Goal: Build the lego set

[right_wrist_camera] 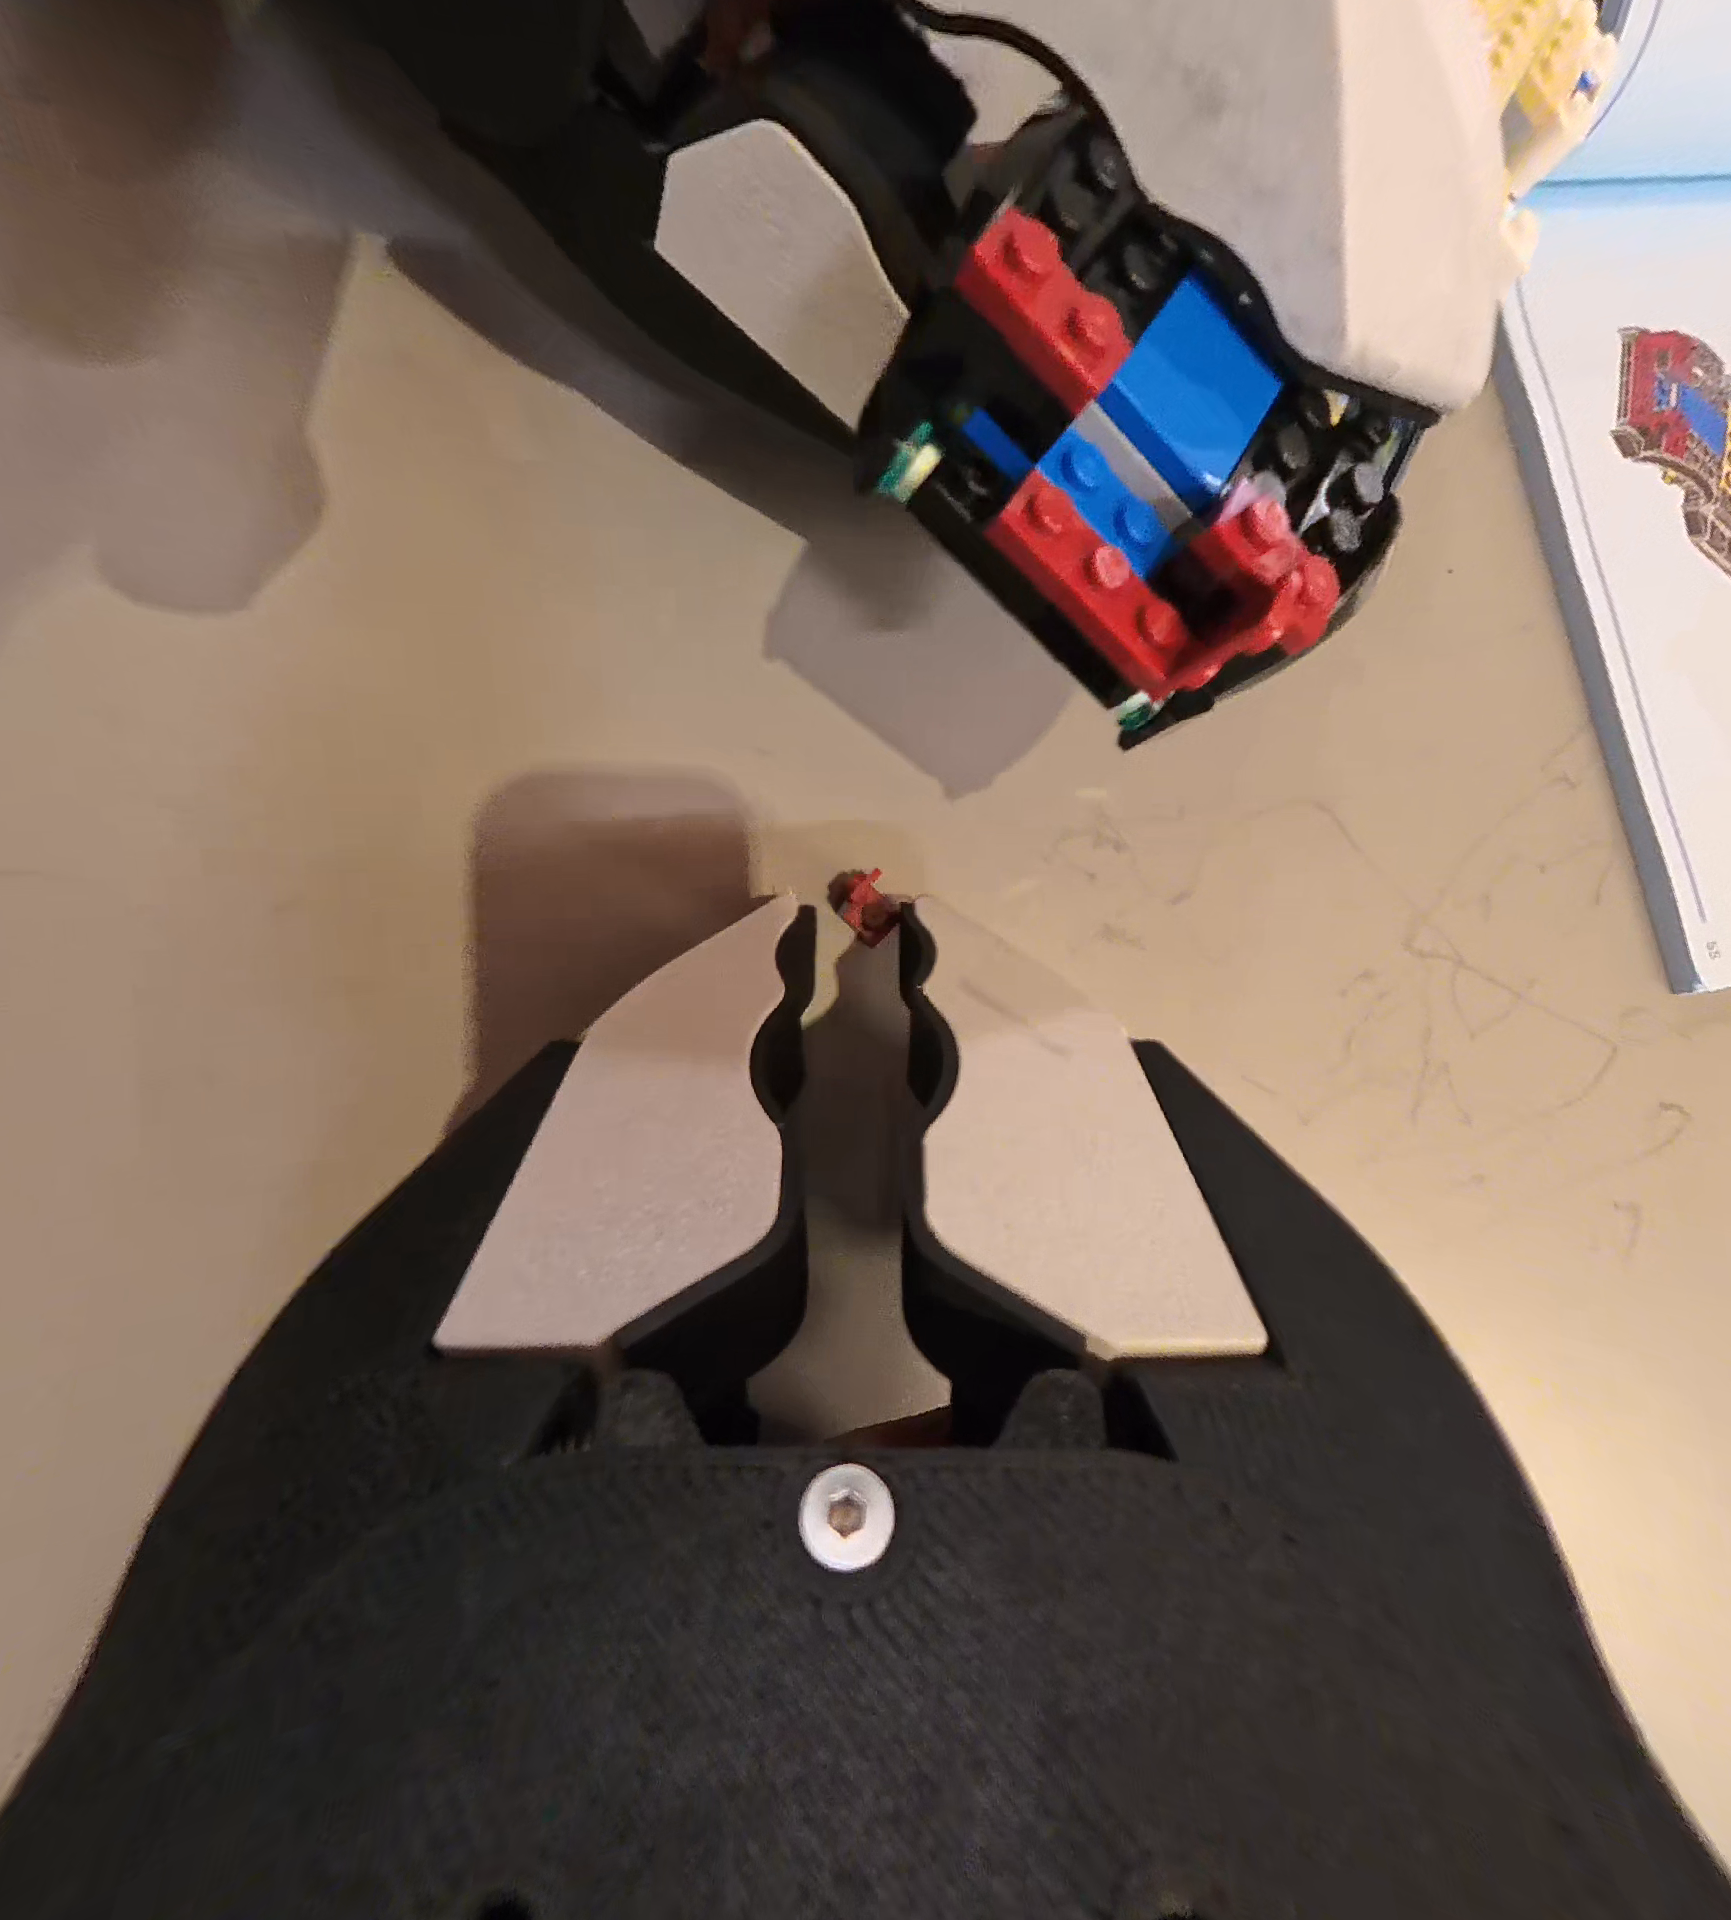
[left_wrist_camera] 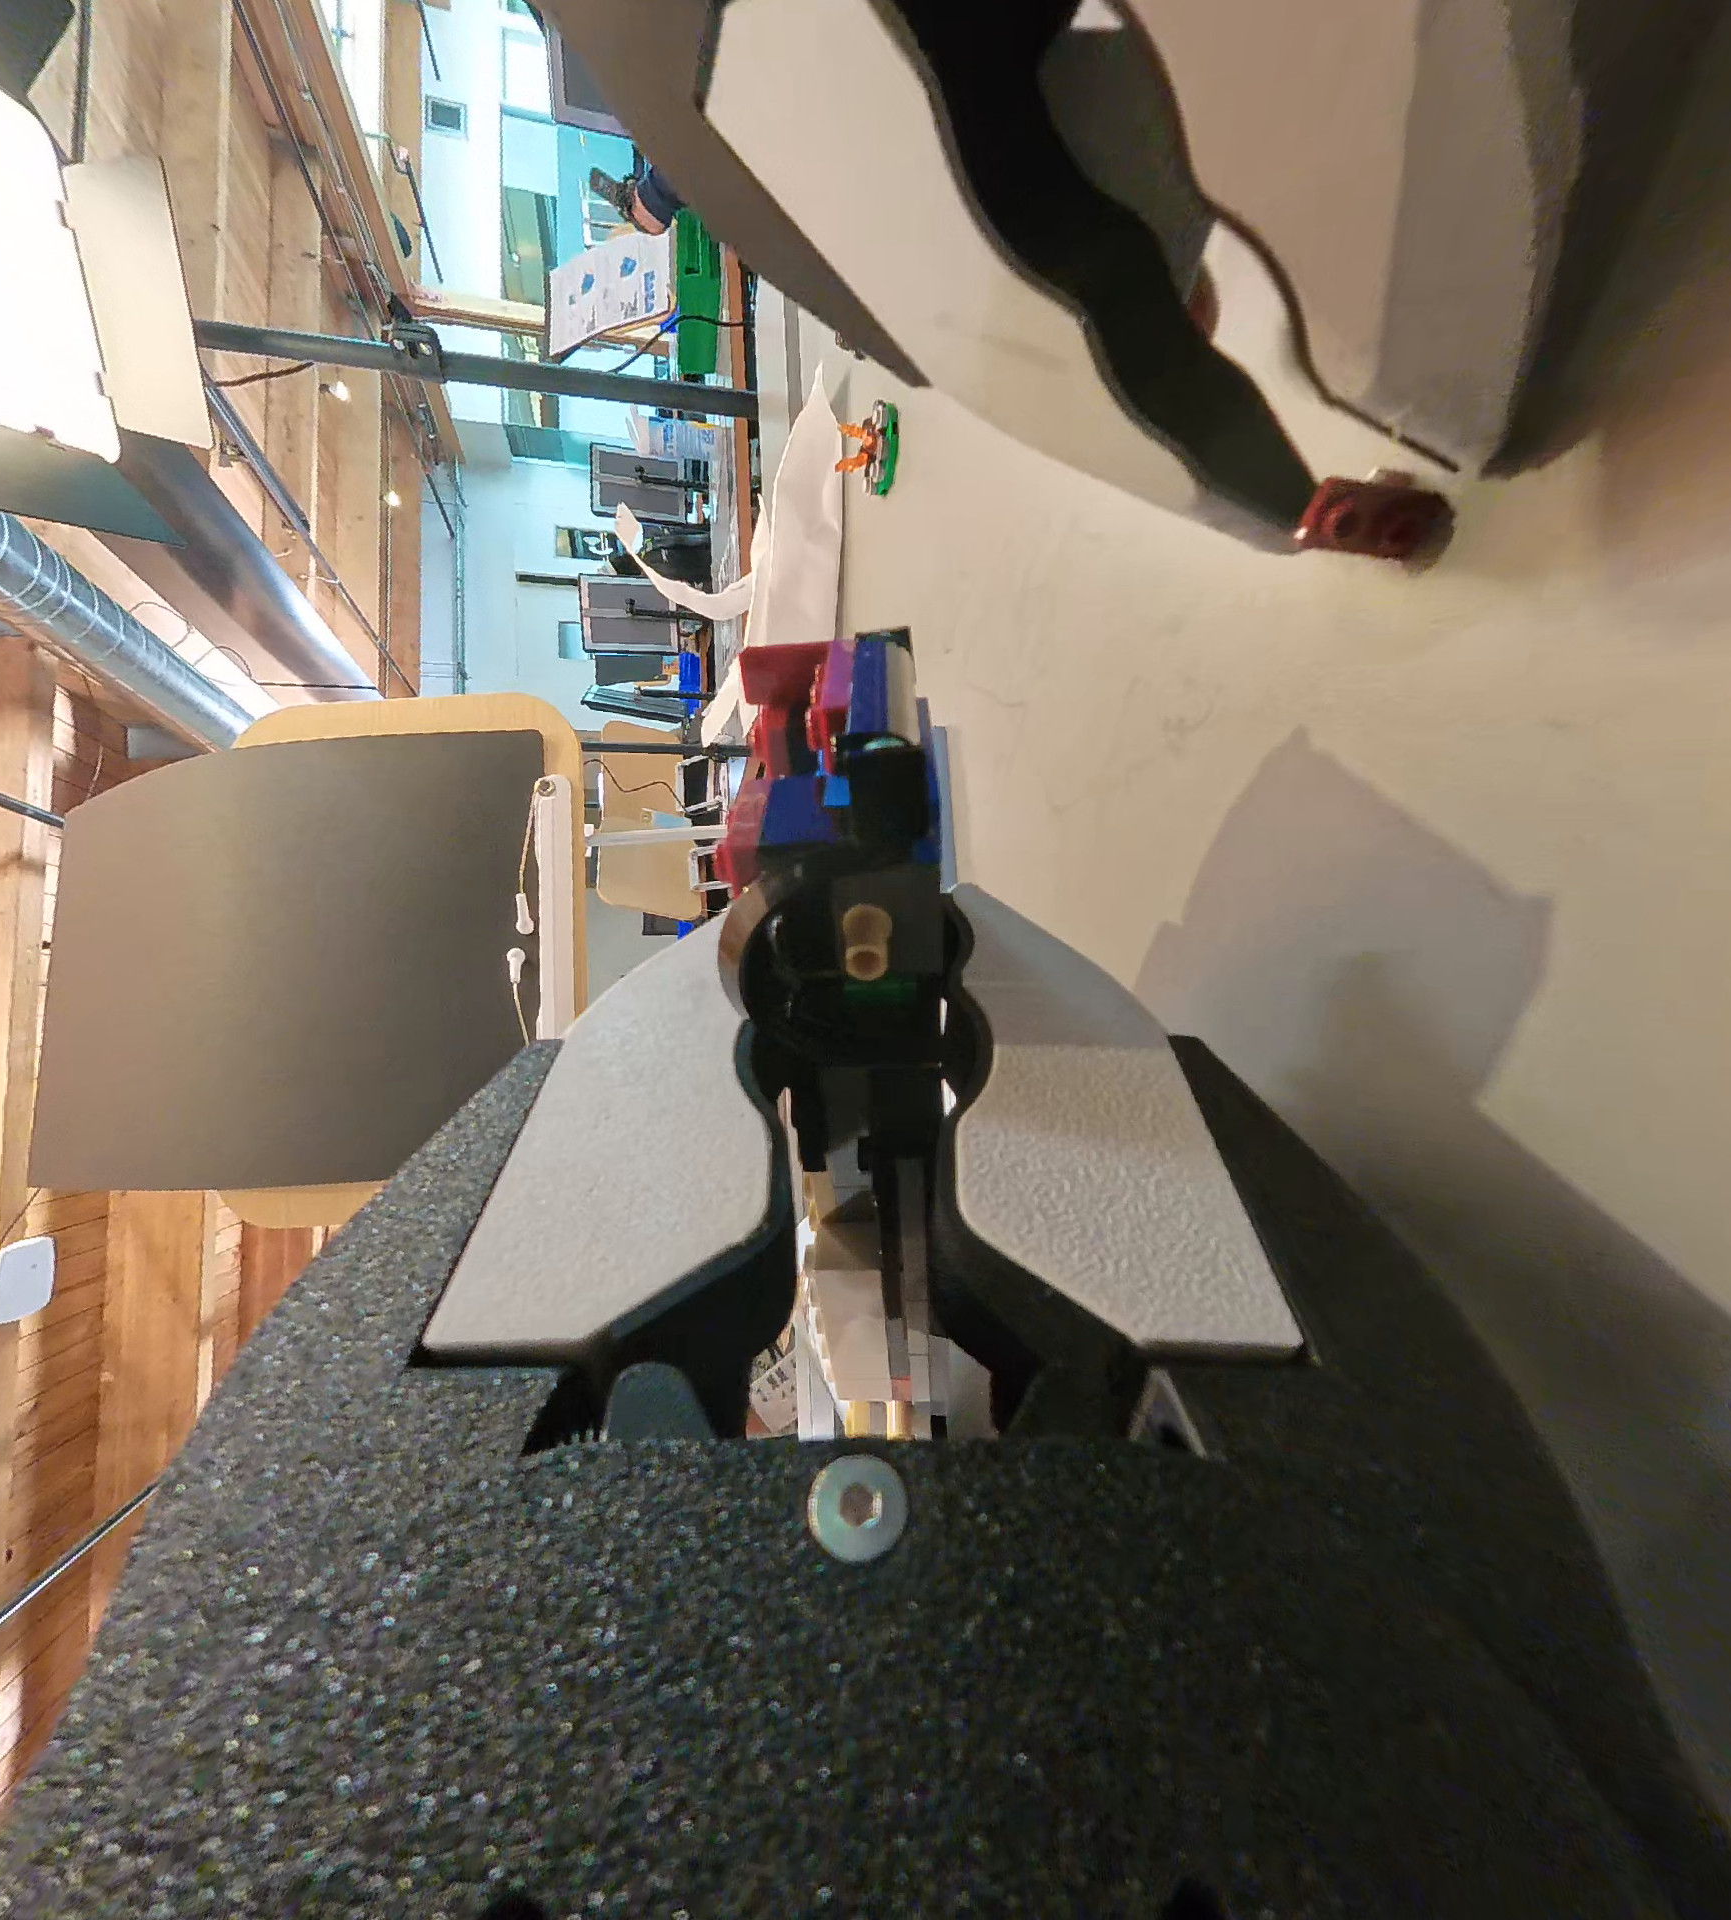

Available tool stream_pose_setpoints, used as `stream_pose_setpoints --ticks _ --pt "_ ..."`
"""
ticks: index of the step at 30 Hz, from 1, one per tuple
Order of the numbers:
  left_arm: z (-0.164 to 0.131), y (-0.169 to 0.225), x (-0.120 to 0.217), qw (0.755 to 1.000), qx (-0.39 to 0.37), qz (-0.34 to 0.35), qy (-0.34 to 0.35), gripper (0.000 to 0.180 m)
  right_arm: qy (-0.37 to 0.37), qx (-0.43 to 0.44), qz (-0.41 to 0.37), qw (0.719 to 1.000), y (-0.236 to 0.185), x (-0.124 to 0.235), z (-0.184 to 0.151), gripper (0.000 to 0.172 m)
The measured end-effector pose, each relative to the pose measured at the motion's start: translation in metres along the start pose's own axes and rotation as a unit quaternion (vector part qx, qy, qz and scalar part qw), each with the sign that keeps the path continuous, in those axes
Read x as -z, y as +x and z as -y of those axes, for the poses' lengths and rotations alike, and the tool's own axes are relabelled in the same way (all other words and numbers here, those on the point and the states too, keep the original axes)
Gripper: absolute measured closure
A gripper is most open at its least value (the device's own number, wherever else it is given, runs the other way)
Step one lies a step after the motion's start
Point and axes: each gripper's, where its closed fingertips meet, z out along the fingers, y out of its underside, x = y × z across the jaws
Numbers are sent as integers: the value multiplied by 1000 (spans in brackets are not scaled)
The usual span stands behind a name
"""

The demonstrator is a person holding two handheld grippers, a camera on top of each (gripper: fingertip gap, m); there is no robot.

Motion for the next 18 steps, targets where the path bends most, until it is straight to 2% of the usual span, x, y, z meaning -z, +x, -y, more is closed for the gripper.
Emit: stream_pose_setpoints --ticks 6,13,18 --pt "2 2 0 1000 1 -6 7 154 18 62 3 998 6 3 -2 151" --pt "4 5 -1 1000 1 -13 12 154 33 47 62 996 2 -1 0 155" --pt "3 8 -2 1000 -1 -19 12 154 27 47 68 996 -1 -2 2 159"
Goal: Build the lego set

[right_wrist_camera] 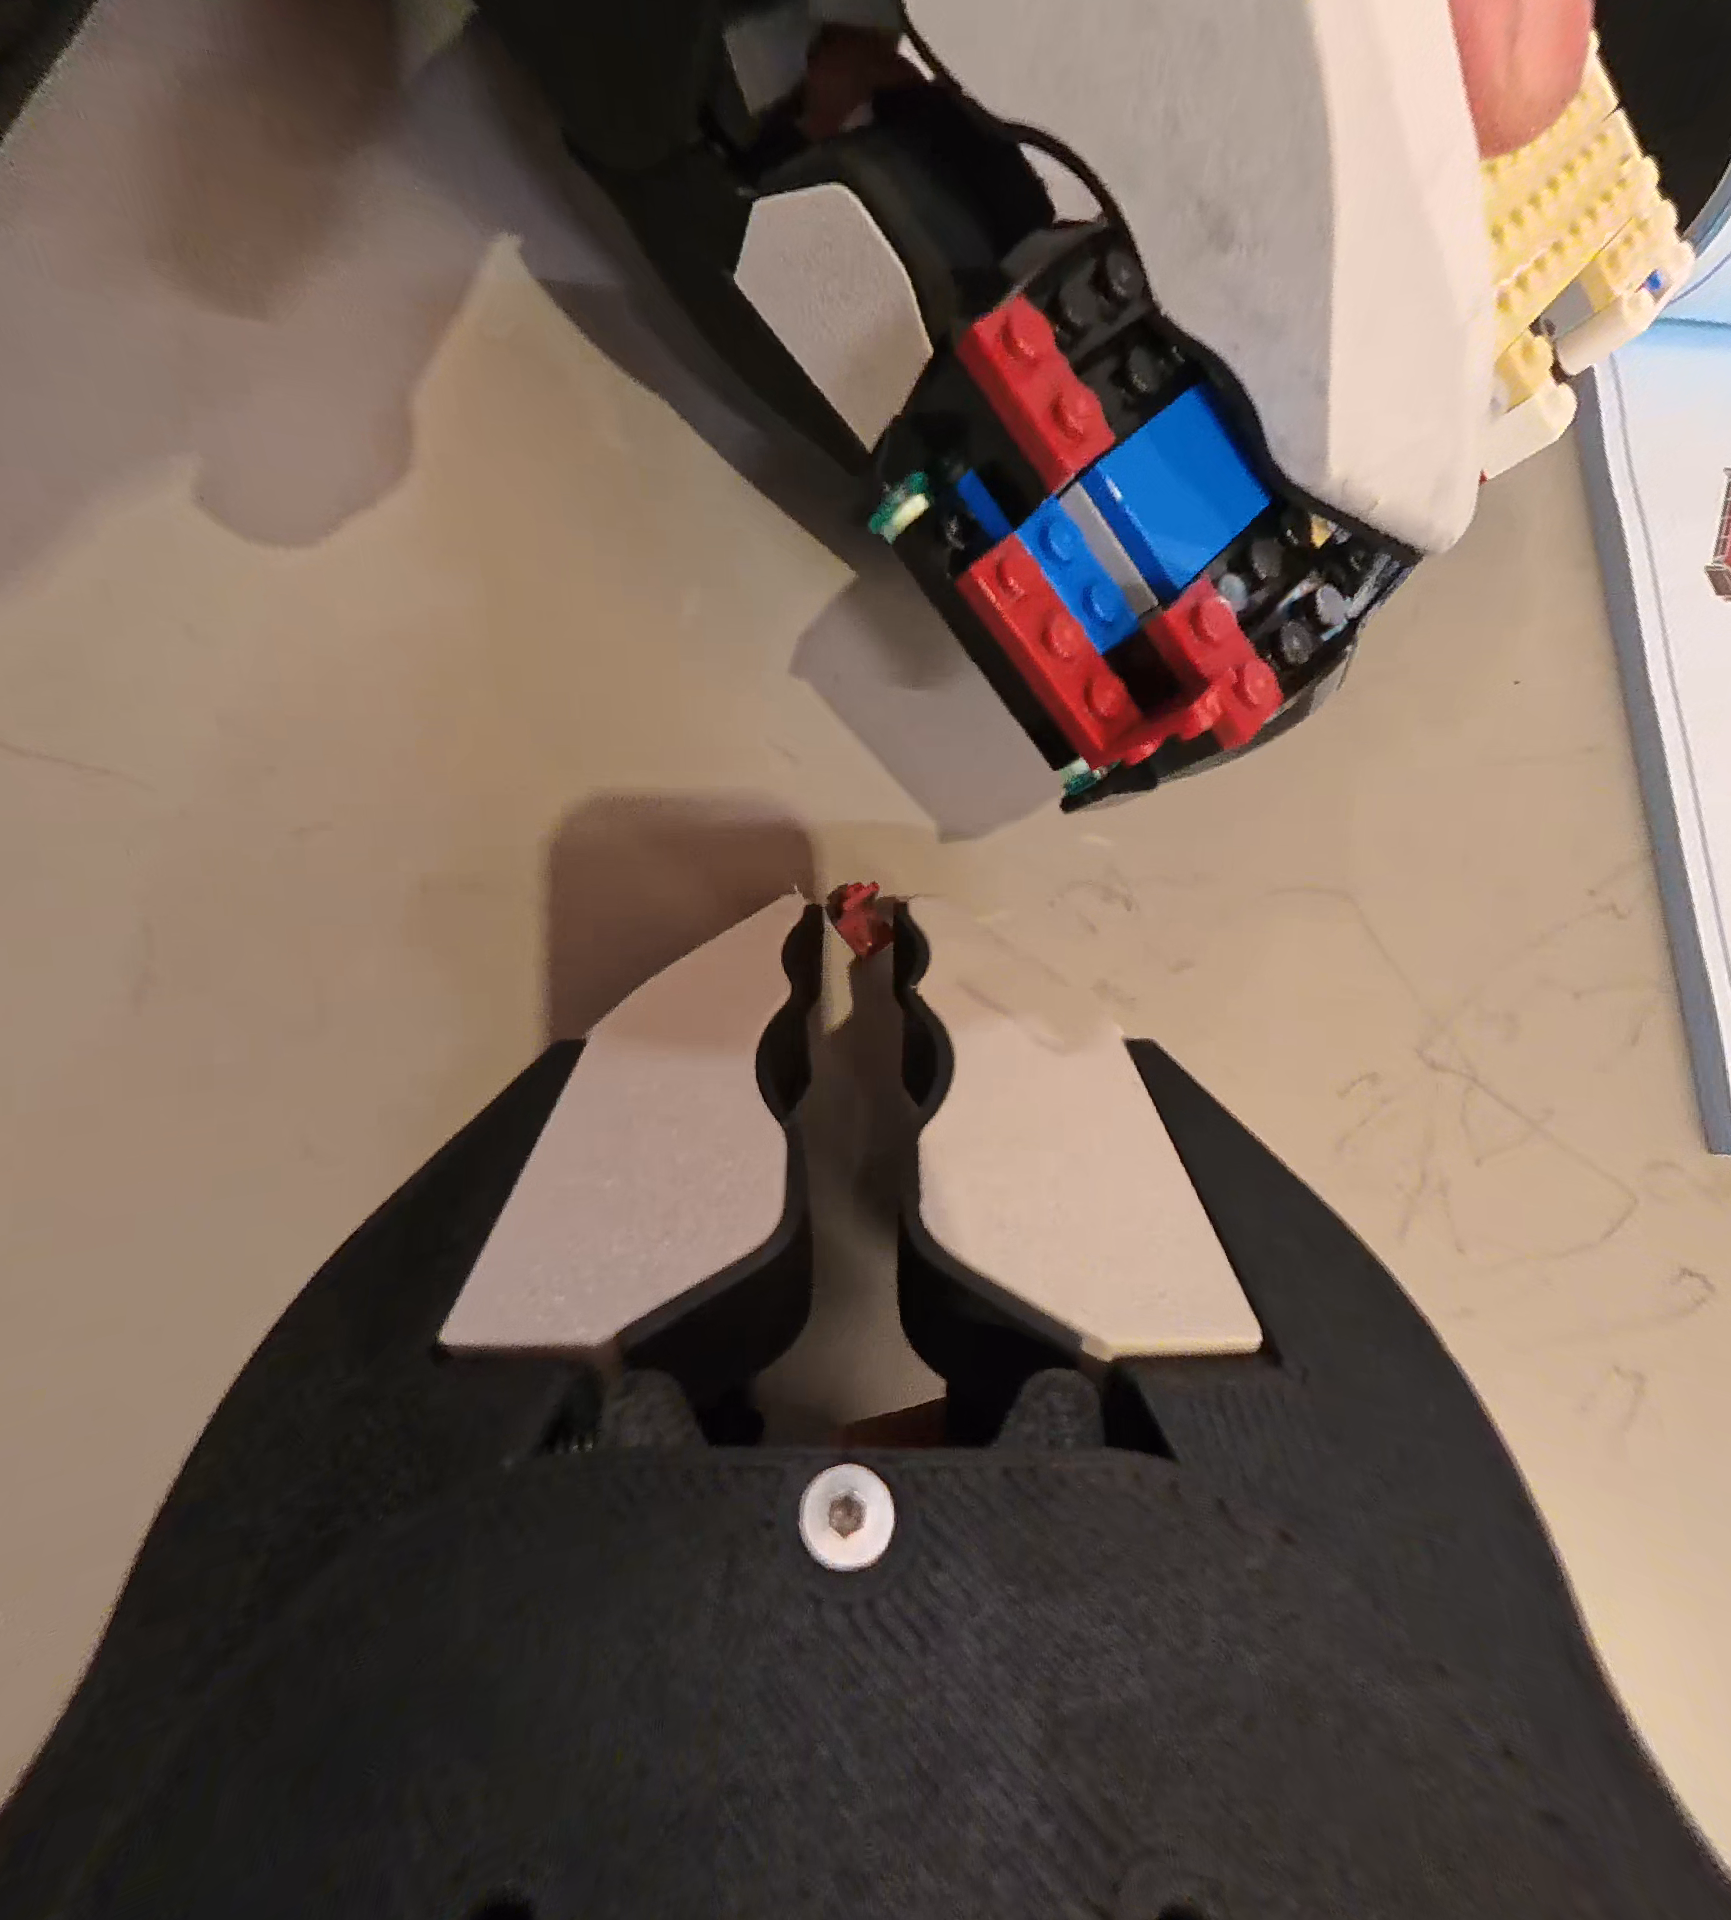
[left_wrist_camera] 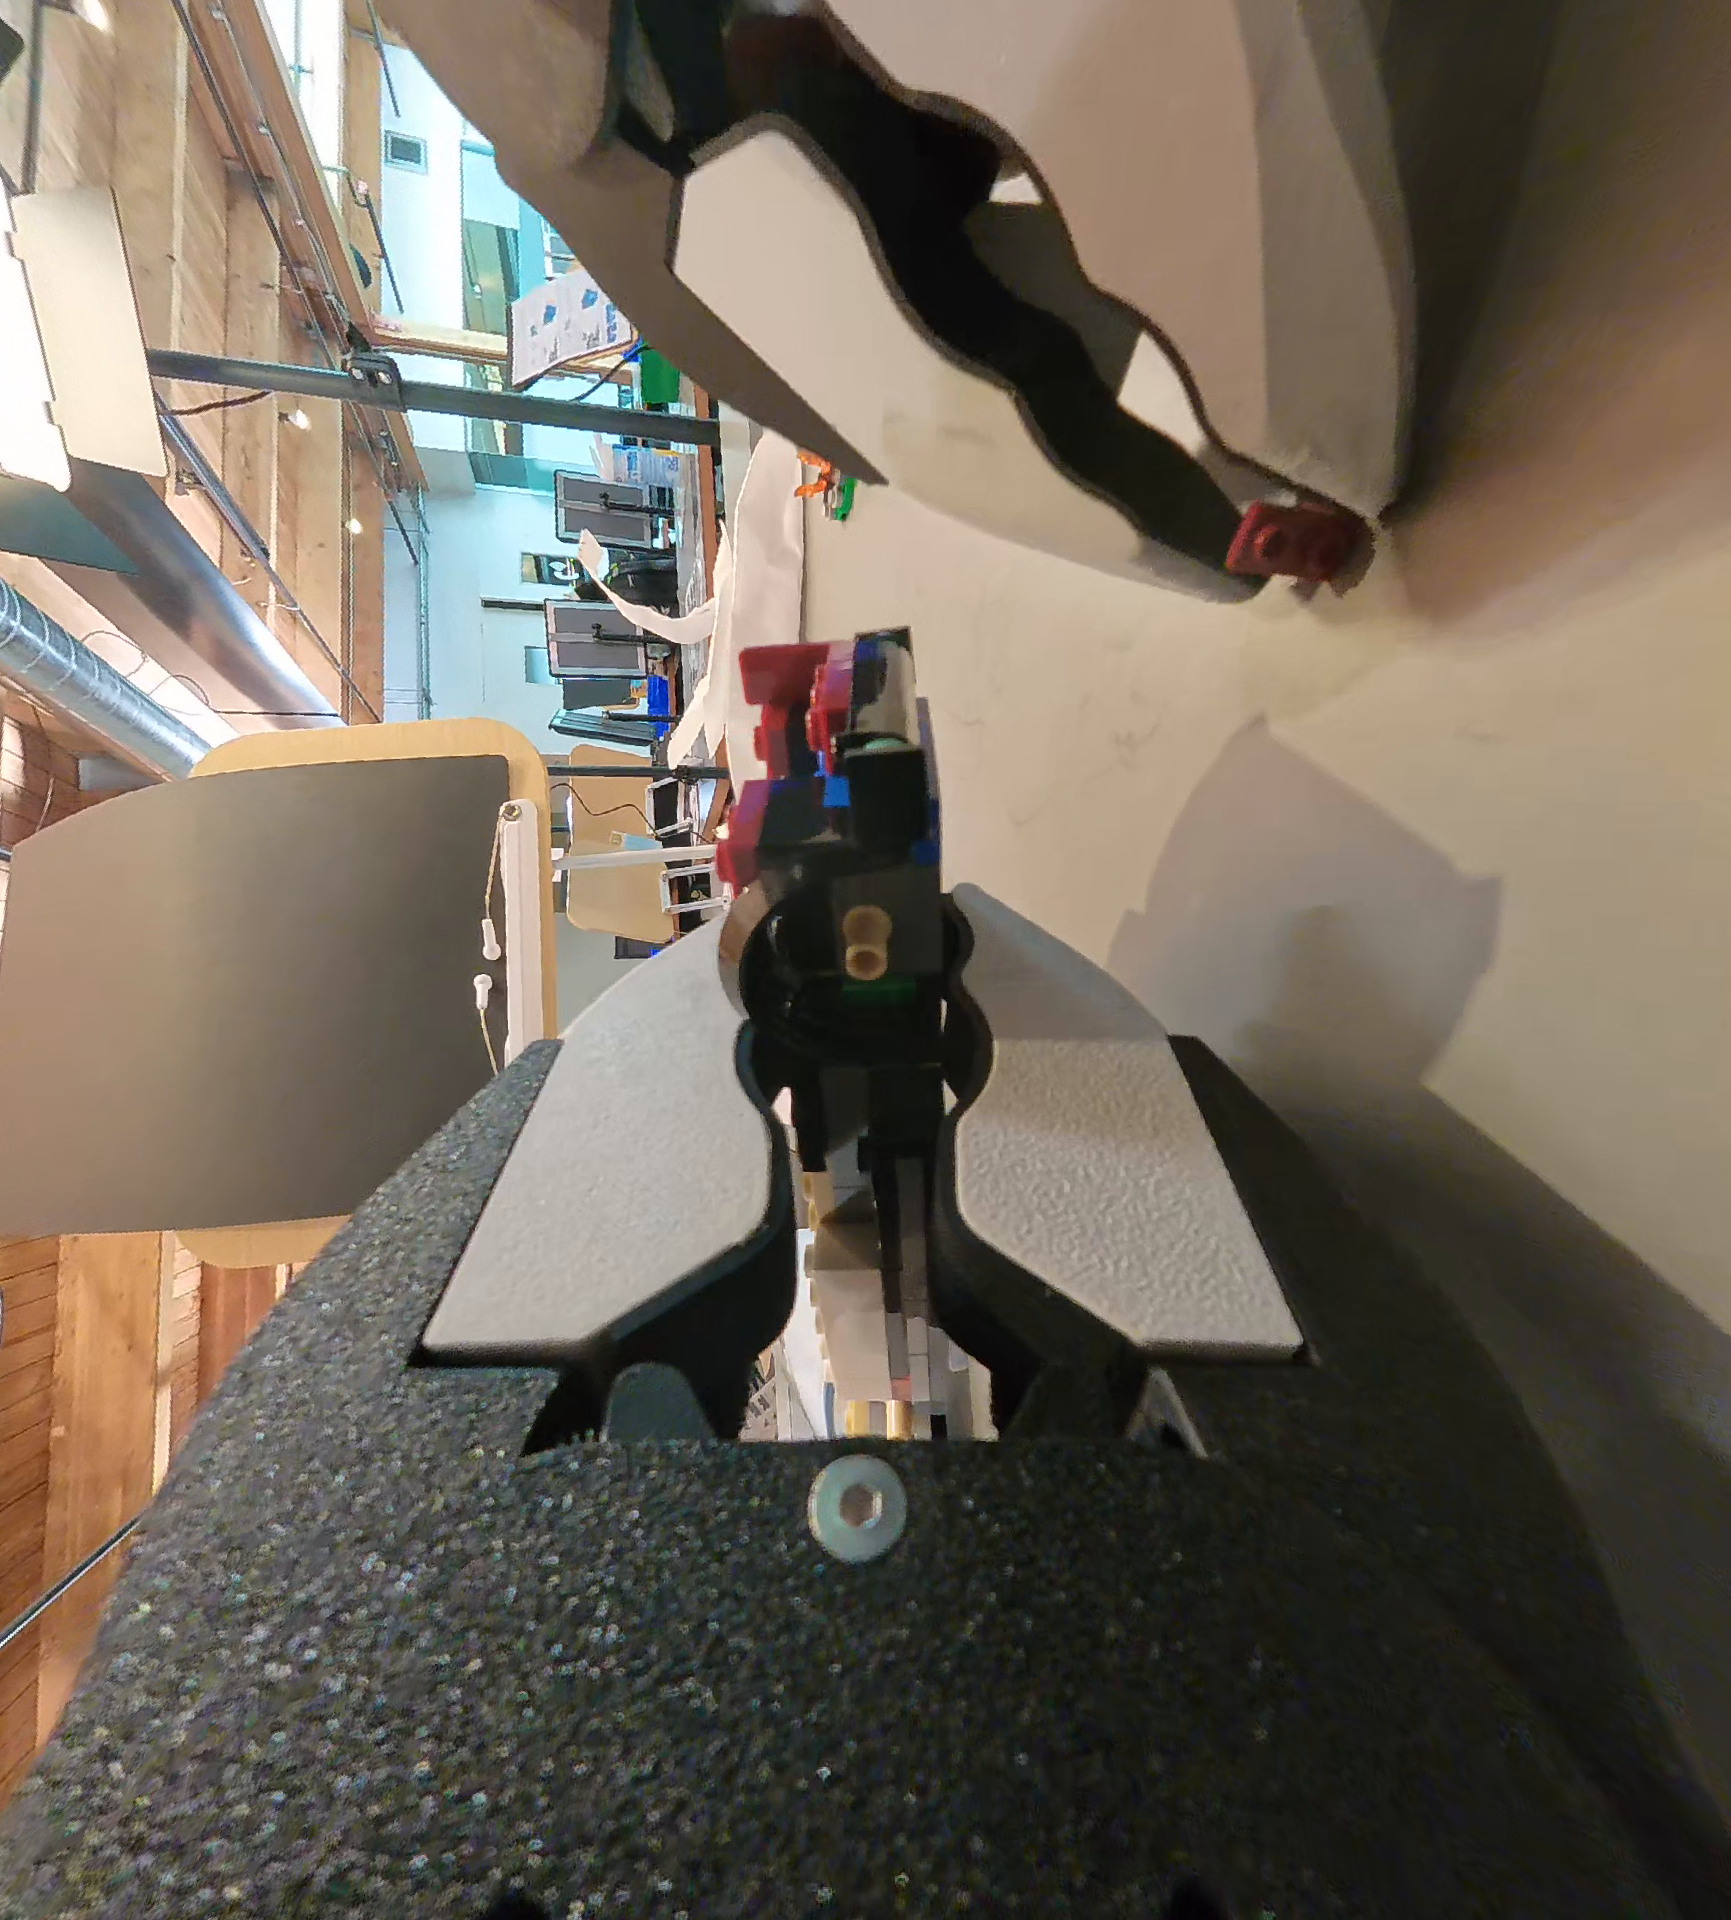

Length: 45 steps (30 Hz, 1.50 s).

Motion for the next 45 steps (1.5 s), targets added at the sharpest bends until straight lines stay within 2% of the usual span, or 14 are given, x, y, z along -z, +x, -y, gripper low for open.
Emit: stream_pose_setpoints --ticks 10,14,18,36,45 --pt "1 3 0 1000 1 -6 4 154 11 14 -1 1000 -1 1 0 163" --pt "2 3 0 1000 2 -9 6 154 8 24 -9 1000 0 3 -1 155" --pt "2 5 0 1000 3 -12 7 154 15 25 0 1000 1 3 -2 155" --pt "4 9 1 1000 4 -25 10 154 22 20 19 999 0 4 -1 171" --pt "-4 6 0 999 30 -24 2 154 25 -6 -36 999 15 7 4 163"
